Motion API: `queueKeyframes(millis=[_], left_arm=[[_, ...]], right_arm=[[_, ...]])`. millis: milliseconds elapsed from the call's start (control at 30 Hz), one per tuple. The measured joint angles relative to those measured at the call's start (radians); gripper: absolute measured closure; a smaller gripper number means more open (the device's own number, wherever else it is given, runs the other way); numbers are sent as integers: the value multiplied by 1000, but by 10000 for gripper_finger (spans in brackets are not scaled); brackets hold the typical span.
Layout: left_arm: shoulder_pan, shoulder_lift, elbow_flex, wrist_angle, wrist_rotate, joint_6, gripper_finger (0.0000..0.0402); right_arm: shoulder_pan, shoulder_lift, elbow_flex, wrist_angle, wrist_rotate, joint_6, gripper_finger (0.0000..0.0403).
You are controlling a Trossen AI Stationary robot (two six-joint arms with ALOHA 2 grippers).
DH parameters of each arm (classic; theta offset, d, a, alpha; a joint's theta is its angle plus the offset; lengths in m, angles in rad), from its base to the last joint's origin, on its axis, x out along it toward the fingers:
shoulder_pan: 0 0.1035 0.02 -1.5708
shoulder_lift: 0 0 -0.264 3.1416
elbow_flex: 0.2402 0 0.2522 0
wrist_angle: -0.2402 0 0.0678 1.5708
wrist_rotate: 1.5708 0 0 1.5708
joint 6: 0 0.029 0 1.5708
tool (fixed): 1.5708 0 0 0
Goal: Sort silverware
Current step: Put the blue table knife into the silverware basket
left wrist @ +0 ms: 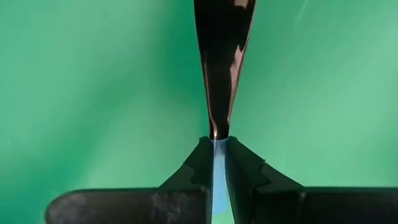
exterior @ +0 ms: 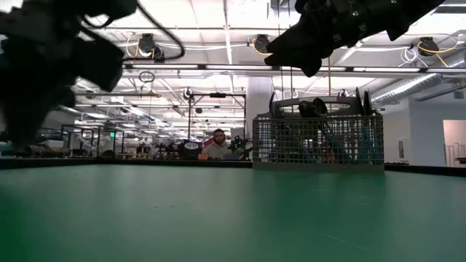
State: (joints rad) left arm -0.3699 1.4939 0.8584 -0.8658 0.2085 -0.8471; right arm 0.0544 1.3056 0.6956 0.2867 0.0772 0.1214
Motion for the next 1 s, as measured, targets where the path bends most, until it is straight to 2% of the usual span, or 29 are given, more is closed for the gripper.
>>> queueKeyframes(millis=[133, 300, 367, 533, 733, 867, 1000], left_arm=[[39, -59, 30, 15, -112, 110, 380], [73, -138, 32, 153, -301, 293, 380], [93, -158, 32, 211, -340, 343, 380], [141, -190, 32, 395, -377, 466, 381], [172, -203, 33, 658, -330, 645, 397], [189, -207, 34, 666, -309, 672, 397], [198, -201, 33, 572, -334, 672, 397]], right_arm=[[0, 0, 0, -19, 0, 53, 227], [4, 0, 0, -42, -5, 94, 227], [10, 4, 0, -21, -5, 112, 227], [33, 49, 0, 103, -1, 160, 227], [61, 178, 0, 370, -2, 104, 227], [66, 201, 0, 388, -2, 97, 227], [65, 178, 0, 279, 4, 125, 227]])
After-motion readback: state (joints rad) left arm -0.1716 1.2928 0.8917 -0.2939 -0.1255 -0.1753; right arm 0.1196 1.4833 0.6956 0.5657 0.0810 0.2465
